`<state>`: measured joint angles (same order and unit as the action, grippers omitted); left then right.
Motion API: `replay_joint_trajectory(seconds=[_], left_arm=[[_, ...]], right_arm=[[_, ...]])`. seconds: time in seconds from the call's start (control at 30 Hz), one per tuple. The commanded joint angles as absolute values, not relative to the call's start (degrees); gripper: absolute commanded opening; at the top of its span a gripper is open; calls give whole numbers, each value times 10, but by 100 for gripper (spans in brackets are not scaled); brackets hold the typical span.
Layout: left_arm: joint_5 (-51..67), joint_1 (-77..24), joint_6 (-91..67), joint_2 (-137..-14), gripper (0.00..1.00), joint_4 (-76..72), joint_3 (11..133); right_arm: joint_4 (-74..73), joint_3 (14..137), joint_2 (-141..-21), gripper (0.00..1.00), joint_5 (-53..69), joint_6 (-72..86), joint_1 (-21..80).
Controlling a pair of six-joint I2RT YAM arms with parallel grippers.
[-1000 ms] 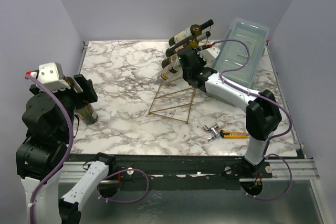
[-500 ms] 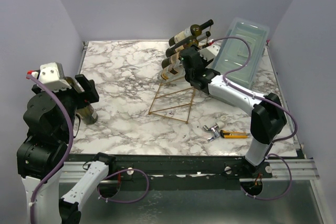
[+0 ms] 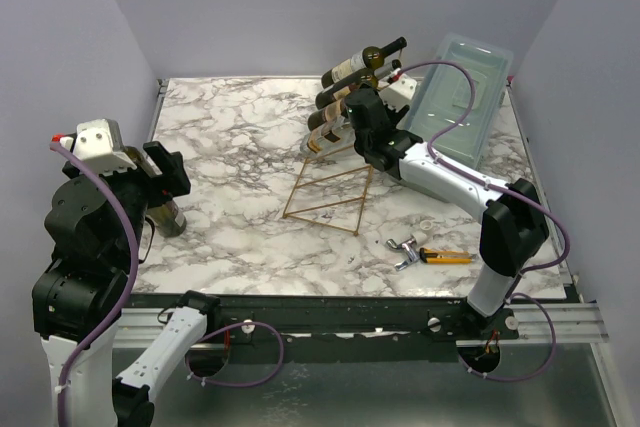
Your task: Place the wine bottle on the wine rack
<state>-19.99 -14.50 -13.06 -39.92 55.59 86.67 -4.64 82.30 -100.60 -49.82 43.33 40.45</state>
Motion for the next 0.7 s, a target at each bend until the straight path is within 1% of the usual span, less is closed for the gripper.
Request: replay_joint_trajectory(seconds=[0.0, 0.67], left_arm=[[-188, -147, -137, -404, 91, 561, 866], [-197, -148, -156, -413, 91, 565, 868]], right_arm=[[-46, 833, -979, 73, -513, 391, 406], [-21, 827, -927, 73, -498, 292, 407]])
